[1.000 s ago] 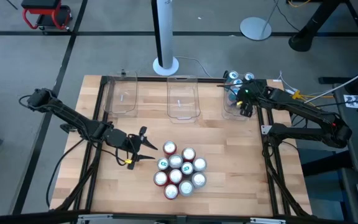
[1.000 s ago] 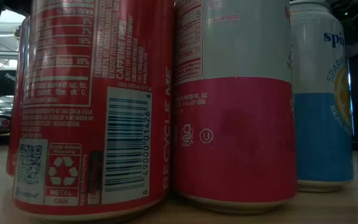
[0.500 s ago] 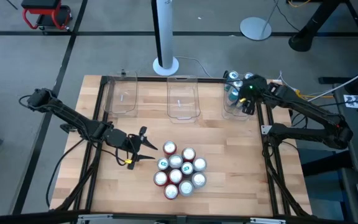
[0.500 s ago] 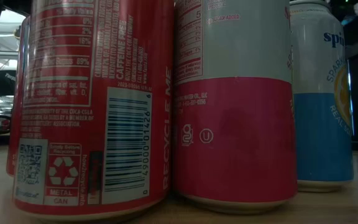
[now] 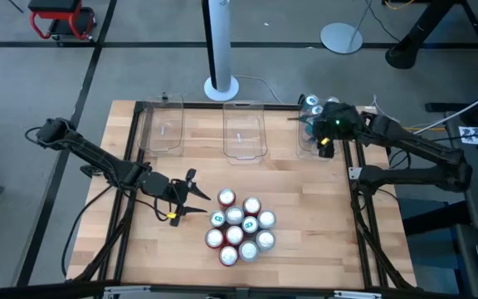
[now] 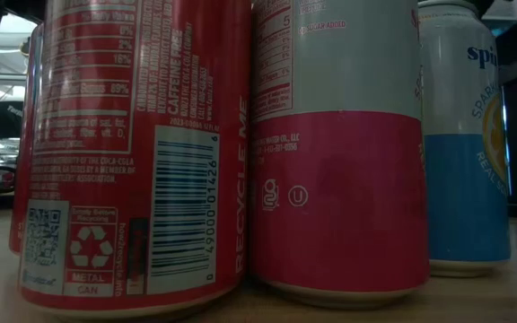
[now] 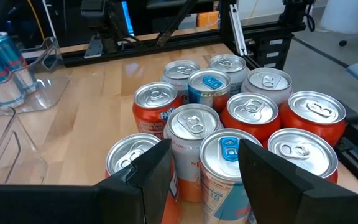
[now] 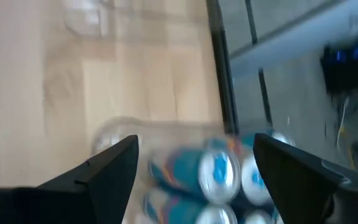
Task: Sort soda cans
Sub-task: Put the blue soda can into the top right transparent bin
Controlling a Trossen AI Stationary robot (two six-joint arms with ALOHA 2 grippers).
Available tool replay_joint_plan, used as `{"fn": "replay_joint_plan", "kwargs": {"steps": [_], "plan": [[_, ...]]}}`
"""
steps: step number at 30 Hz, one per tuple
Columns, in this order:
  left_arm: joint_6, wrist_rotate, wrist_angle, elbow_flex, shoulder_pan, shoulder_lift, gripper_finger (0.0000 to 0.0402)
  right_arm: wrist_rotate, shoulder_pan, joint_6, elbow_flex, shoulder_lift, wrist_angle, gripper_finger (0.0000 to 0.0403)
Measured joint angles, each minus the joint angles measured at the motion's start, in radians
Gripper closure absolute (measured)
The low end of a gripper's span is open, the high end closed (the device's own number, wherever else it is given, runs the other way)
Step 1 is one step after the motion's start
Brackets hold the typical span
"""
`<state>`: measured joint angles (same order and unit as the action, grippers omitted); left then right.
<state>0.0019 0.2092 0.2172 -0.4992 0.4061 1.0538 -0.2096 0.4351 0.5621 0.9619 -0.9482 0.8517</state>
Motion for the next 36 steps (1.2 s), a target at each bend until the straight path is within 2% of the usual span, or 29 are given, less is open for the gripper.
{"fn": "replay_joint_plan", "kwargs": {"steps": [7, 15, 18, 23, 29, 36], "plan": [[-0.002, 0.0, 0.001, 0.0, 0.0, 0.0, 0.0227, 0.011, -0.238, 0.002, 0.0, -0.006, -0.198, 0.0086], [-0.003, 0.0, 0.002, 0.0, 0.0, 0.0, 0.0227, 0.02, -0.425, 0.101, 0.001, -0.056, -0.446, 0.0085], [-0.002, 0.0, 0.002, 0.0, 0.0, 0.0, 0.0227, 0.021, -0.469, 0.122, 0.001, -0.099, -0.517, 0.0067], [-0.002, 0.0, 0.003, 0.0, 0.0, 0.0, 0.0227, 0.033, -0.525, 0.127, 0.0, -0.179, -0.589, 0.0009], [0.004, 0.0, 0.003, 0.0, 0.0, 0.0, 0.0227, 0.124, -0.578, 0.128, 0.0, -0.254, -0.617, 0.0041], [-0.03, 0.0, -0.042, 0.0, 0.0, 0.0, 0.0227, 0.014, -0.693, 0.173, 0.0, -0.322, -0.633, 0.0055]]}}
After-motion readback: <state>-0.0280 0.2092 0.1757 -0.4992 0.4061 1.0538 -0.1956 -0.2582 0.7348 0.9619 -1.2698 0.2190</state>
